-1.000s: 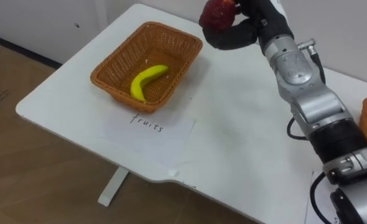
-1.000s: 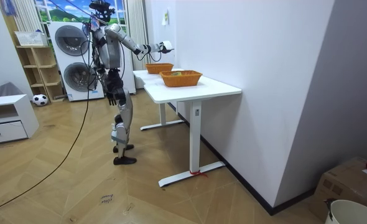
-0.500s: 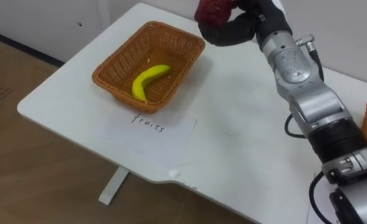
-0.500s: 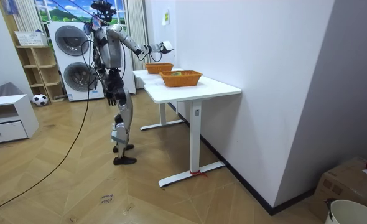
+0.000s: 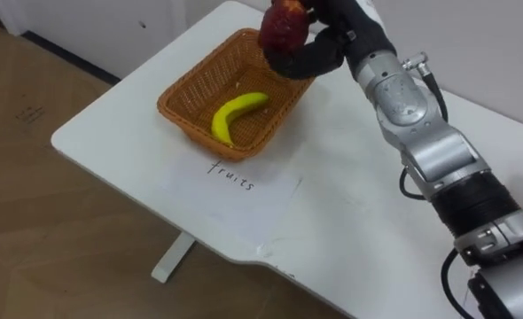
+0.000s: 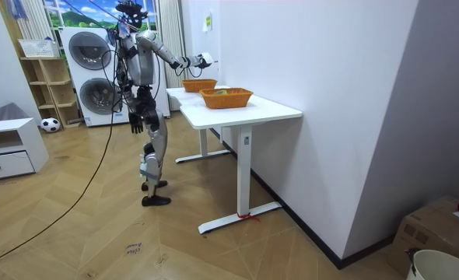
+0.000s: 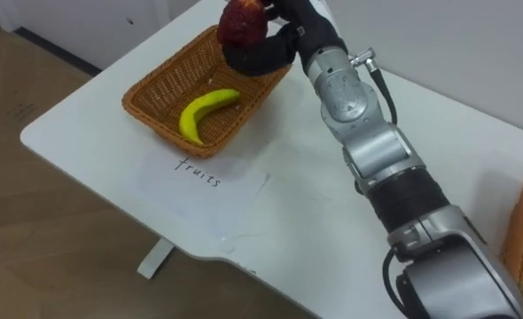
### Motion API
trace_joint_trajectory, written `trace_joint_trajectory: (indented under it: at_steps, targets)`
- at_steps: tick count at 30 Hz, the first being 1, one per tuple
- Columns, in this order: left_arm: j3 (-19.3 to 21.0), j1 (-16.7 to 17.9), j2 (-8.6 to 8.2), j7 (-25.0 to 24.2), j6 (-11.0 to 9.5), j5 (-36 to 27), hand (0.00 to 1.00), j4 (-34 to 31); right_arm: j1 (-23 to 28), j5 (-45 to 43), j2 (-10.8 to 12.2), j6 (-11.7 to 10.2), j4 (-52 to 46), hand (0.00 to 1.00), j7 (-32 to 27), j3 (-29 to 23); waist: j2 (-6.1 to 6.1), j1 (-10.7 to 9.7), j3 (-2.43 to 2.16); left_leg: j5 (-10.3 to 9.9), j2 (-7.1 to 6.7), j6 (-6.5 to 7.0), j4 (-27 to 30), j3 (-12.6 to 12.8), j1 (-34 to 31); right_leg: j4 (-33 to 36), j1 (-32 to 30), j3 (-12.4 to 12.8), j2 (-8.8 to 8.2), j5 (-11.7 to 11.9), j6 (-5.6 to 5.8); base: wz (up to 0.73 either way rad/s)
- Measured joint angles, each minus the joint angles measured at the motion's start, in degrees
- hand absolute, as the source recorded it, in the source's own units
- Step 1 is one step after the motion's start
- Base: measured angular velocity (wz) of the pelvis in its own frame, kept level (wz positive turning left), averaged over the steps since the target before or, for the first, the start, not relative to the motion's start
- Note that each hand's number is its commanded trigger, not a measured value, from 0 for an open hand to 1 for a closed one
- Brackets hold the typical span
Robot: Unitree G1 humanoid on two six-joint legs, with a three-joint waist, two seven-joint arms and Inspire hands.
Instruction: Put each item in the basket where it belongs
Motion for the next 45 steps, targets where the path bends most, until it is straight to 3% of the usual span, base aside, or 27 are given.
trace_joint_trajectory:
  at_steps: [7,24,26,28,30,31,33,34,45]
  targets:
    - [-0.1,0.0,-0.49,0.0,0.0,0.0,0.00,-1.0,0.0,0.0,0.1,0.0,3.0,1.00,0.5,1.8,0.50,1.7,0.32,0.0,0.00,0.00,0.1,-0.3,0.2,0.0,0.4,-0.5,0.05,0.0,0.03,0.02]
    - [-0.1,0.4,-0.61,-0.1,0.8,-0.1,0.00,-0.2,0.0,-0.3,0.3,0.6,4.9,1.00,1.5,2.6,0.22,2.3,0.10,0.0,-0.03,-0.01,0.4,-0.8,0.1,0.0,0.6,-1.4,0.06,0.0,0.03,0.01]
    - [-0.1,0.4,-0.60,-0.1,1.1,-0.1,0.00,-0.2,0.0,-0.3,0.3,0.6,4.9,0.95,1.9,2.6,0.14,2.4,0.04,0.0,-0.03,-0.01,0.5,-0.8,0.1,0.0,0.6,-1.4,0.06,0.0,0.03,0.00]
    - [-0.1,0.4,-0.60,-0.1,1.3,-0.1,0.00,-0.2,0.0,-0.3,0.3,0.6,4.9,0.99,2.3,2.6,0.07,2.4,-0.02,0.0,-0.04,-0.01,0.6,-0.8,0.1,0.0,0.8,-1.5,0.06,0.0,0.03,0.00]
    - [-0.1,0.4,-0.61,-0.1,1.5,-0.1,0.00,-0.2,0.0,-0.1,0.5,0.8,5.1,0.91,2.4,2.7,0.00,2.5,-0.09,0.0,-0.05,-0.01,0.7,-0.6,0.3,0.0,1.0,-1.5,0.06,0.0,0.03,0.00]
    - [-0.1,0.4,-0.62,-0.1,1.6,-0.1,0.00,-0.2,0.0,-0.1,0.5,1.0,5.2,0.80,2.4,2.7,0.00,2.5,-0.09,0.0,-0.06,-0.01,0.7,-0.6,0.3,0.0,1.1,-1.6,0.06,0.0,0.03,0.00]
    - [-0.1,0.4,-0.61,0.0,1.8,-0.1,0.00,-0.1,0.0,-0.1,1.0,1.4,6.2,0.19,2.4,2.7,-0.08,2.6,-0.21,0.0,-0.07,-0.01,0.7,-0.6,0.3,0.0,1.3,-1.7,0.06,0.0,0.03,0.00]
    - [-0.1,0.4,-0.62,0.0,1.8,-0.1,0.00,-0.1,0.0,-0.1,1.3,1.8,6.9,0.00,2.5,2.7,-0.17,2.8,-0.30,0.0,-0.07,-0.01,0.7,-0.6,0.3,0.0,1.3,-1.7,0.06,0.0,0.03,0.00]
    - [0.0,0.9,-0.65,0.0,2.0,0.1,0.00,-0.6,0.0,-0.3,1.5,1.9,8.7,0.00,3.0,2.6,-0.06,3.1,-0.26,0.0,-0.09,-0.02,0.8,-1.2,0.1,0.0,1.4,-1.8,0.11,0.0,0.03,0.00]
